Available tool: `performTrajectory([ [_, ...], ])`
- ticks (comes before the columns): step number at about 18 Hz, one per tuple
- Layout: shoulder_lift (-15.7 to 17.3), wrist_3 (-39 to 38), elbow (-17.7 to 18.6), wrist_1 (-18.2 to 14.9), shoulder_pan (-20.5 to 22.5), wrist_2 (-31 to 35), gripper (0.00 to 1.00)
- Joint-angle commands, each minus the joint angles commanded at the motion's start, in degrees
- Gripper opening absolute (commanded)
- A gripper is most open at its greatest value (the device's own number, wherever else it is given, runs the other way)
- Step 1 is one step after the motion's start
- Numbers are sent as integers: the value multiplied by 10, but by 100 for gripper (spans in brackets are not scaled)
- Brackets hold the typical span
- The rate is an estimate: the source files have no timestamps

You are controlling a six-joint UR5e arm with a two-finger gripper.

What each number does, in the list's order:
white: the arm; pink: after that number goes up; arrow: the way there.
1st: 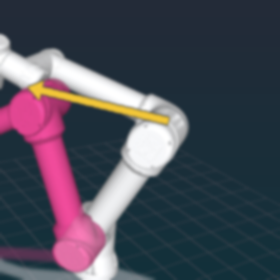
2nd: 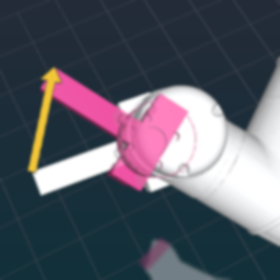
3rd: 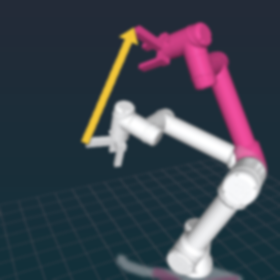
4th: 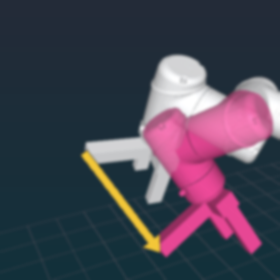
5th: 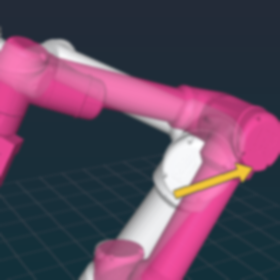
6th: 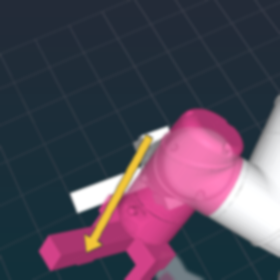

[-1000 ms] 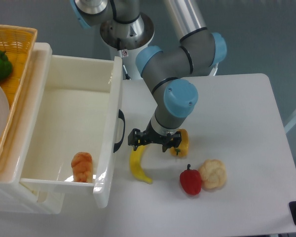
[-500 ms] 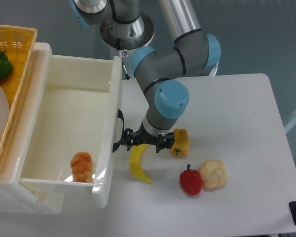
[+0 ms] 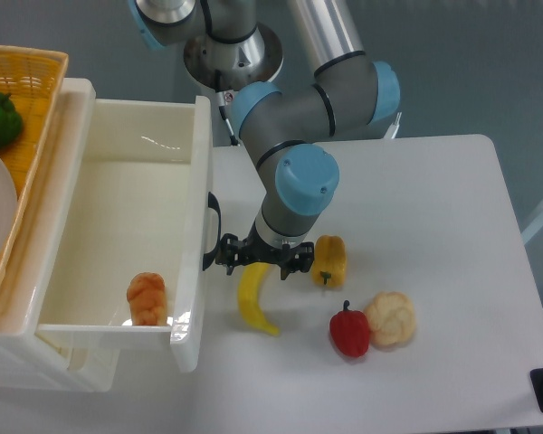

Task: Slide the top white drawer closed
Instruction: 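Push the drawer front with the gripper, sliding the drawer shut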

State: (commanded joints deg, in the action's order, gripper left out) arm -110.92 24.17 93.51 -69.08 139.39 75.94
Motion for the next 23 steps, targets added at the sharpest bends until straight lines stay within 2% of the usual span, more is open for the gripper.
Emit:
performTrajectory([
  [23, 15, -43, -5, 2, -49, 12, 100],
])
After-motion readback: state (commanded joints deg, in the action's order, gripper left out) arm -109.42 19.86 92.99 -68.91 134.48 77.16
